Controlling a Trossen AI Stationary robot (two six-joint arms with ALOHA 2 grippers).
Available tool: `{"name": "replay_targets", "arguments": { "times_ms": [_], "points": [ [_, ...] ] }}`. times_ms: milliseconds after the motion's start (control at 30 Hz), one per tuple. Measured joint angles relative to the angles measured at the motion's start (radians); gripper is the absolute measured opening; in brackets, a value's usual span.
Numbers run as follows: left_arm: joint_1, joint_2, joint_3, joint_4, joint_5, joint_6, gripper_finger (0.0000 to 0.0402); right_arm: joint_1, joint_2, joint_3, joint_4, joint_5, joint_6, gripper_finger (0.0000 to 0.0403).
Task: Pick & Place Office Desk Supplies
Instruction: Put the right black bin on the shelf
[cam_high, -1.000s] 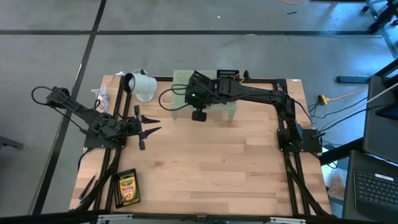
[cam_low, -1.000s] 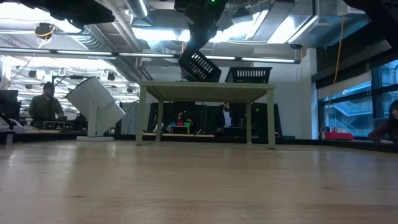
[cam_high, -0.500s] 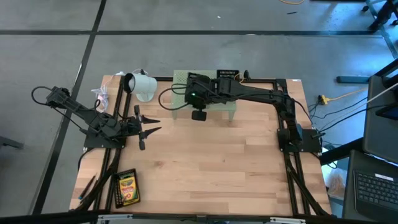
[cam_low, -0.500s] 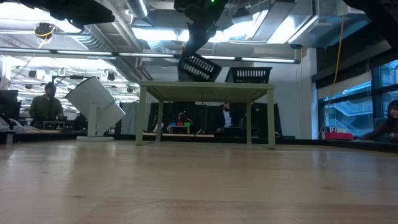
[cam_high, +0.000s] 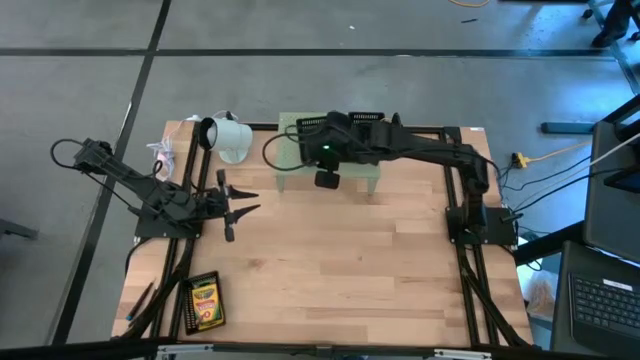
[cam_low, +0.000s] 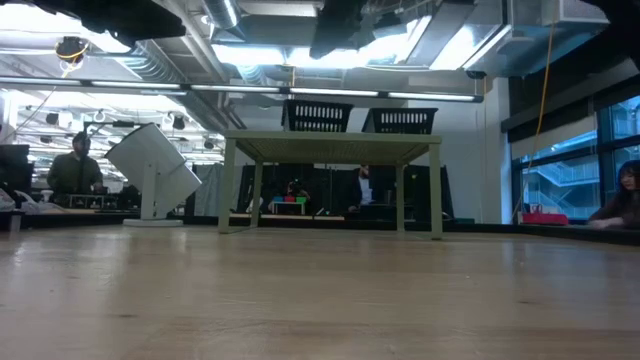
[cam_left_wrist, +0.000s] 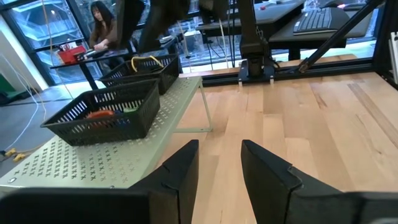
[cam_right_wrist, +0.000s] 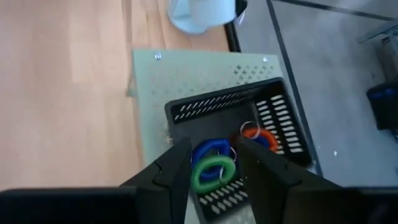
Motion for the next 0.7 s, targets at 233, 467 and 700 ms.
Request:
{"name": "replay_targets", "arguments": {
  "times_ms": [233,467,700],
  "points": [
    [0.029,0.124,0.000,0.180,0.000,0.111,0.0147,0.039,-0.113,0.000,-0.105,-0.032,0.162,0.0126],
    [0.160,0.301,0.008,0.486,0.000,0.217,0.0200,0.117,-0.198,0.000,-0.308,-0.040,0.349,0.0130],
    [0.359,0.443,0.167,0.470,0.067,0.218,0.0221,0.194,-0.245,0.000,-0.464,0.011,0.373,0.0122]
  ]
}}
